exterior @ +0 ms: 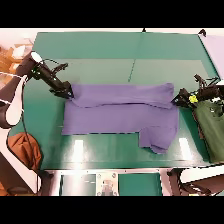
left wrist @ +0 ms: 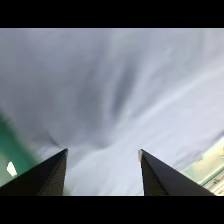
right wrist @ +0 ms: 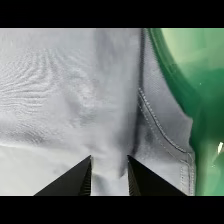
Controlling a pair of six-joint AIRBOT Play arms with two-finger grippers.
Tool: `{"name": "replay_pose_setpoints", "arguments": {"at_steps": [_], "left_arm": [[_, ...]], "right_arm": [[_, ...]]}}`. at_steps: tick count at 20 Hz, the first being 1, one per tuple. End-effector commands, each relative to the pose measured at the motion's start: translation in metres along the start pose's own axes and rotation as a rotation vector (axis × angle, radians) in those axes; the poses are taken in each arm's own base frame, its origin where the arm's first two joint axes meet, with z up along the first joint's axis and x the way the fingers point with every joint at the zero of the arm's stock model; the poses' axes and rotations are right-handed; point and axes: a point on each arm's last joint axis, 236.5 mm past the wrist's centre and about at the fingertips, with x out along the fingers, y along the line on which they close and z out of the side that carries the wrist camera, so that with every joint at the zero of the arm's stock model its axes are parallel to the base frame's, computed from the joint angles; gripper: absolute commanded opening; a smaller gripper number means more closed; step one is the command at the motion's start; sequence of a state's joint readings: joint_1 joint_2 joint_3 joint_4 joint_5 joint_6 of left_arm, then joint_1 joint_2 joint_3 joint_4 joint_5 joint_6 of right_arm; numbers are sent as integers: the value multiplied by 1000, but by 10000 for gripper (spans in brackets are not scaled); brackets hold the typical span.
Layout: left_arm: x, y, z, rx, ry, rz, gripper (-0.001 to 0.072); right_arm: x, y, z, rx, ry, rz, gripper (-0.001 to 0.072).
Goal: Fold the shirts.
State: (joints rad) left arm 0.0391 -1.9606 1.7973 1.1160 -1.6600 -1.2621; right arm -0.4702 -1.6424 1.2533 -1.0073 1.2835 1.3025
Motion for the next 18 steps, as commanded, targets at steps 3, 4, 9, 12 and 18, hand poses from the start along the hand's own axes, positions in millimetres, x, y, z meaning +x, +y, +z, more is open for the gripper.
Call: {"name": "replay_pose_setpoints", "arguments": {"at_steps": [3,4,9,12,18], "left_arm": [[-43,22,-32,-173,28,137,519],[-54,20,-38,-190,2,141,519],[-52,2,-105,-239,-59,167,519],[-13,-1,-155,-340,-125,174,520],[74,-24,-189,-462,-242,46,520]], "right_arm": [[-35,9,-5,11,0,-19,270],[-47,6,-8,0,-15,-50,266],[-75,-39,-80,153,-26,-222,262],[-71,-59,-134,334,-26,-213,262],[-58,-57,-163,431,-81,-148,276]]}}
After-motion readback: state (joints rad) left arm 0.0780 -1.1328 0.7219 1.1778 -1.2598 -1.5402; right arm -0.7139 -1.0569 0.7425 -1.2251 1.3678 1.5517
